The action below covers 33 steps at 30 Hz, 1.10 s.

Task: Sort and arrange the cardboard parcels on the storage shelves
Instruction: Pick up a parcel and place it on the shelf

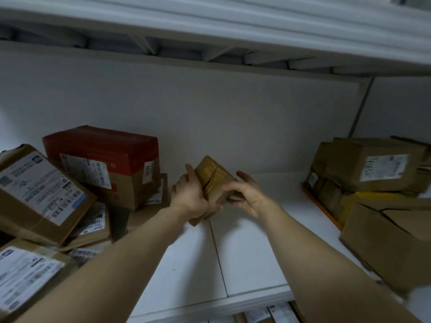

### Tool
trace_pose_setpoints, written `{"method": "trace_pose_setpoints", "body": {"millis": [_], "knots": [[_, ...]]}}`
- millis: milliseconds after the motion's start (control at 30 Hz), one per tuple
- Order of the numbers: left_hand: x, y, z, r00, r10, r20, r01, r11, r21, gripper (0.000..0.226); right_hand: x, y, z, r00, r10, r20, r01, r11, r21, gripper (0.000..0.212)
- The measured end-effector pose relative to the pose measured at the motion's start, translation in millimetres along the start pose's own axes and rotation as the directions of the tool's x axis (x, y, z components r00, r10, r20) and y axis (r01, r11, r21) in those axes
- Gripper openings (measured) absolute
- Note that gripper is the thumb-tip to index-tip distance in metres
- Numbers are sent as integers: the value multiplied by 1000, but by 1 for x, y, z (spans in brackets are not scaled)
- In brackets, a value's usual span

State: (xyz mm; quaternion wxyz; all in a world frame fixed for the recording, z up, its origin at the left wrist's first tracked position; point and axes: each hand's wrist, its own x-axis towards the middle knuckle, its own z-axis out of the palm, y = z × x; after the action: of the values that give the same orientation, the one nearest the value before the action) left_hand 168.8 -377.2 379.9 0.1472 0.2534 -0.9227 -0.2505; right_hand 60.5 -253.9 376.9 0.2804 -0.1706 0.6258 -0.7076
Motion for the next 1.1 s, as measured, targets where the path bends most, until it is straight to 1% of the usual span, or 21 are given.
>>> {"method": "trace_pose_setpoints", "body": {"millis": [67,133,200,267,300,333,367,433,467,600,700,733,800,867,933,1000,1033,1100], "knots": [[-2,10,5,1000,3,-25,-4,1000,-24,139,-5,0,-11,1000,-13,8,13,1000,-6,91],[-2,23,8,1000,0,-30,-3,995,-99,129,-9,-1,-29,999,-27,17,27,1000,-2,96],[0,28,9,999,-24,-24,17,969,-247,110,-10,-1,-41,1000,-22,18,21,999,31,98],[-3,36,11,996,-74,55,90,904,-417,95,-12,-4,-53,1000,-19,17,18,998,61,95],[-4,38,13,992,-90,90,122,871,-476,92,-13,-6,-58,1000,-17,23,15,998,68,93],[-4,37,17,989,-98,113,142,854,-501,94,-15,-8,-61,999,-19,37,17,998,63,89],[-3,36,19,986,-100,130,153,849,-506,99,-17,-10,-63,998,-24,66,21,999,45,81],[-3,33,24,983,-85,163,152,874,-461,110,-21,-13,-64,993,-28,117,26,1000,17,58],[-5,34,25,982,-72,174,144,884,-444,113,-22,-13,-65,991,-33,129,31,999,16,54],[-10,34,29,980,-79,182,155,875,-458,115,-20,-13,-65,986,-77,146,80,997,-9,55],[-10,32,27,973,-75,220,179,845,-503,110,-20,-15,-67,979,-88,183,99,994,-54,63],[-11,32,25,967,-68,244,192,825,-532,108,-20,-17,-68,978,-86,188,103,991,-81,63],[-14,32,19,951,-60,304,244,749,-615,104,-20,-19,-68,982,-66,179,88,989,-119,53],[-19,35,12,931,-131,342,342,647,-682,94,-23,-21,-66,985,-16,171,35,994,-108,46],[-19,35,7,905,-201,374,418,576,-702,80,-24,-19,-65,985,51,166,-36,995,-92,48],[-22,40,4,885,-227,407,464,510,-724,59,-28,-17,-66,977,120,177,-106,991,-86,46],[-24,42,3,873,-241,425,488,468,-737,54,-28,-16,-66,970,146,193,-134,988,-78,47],[-26,45,2,851,-262,456,525,390,-756,55,-30,-16,-64,959,175,224,-168,985,-50,49]]}}
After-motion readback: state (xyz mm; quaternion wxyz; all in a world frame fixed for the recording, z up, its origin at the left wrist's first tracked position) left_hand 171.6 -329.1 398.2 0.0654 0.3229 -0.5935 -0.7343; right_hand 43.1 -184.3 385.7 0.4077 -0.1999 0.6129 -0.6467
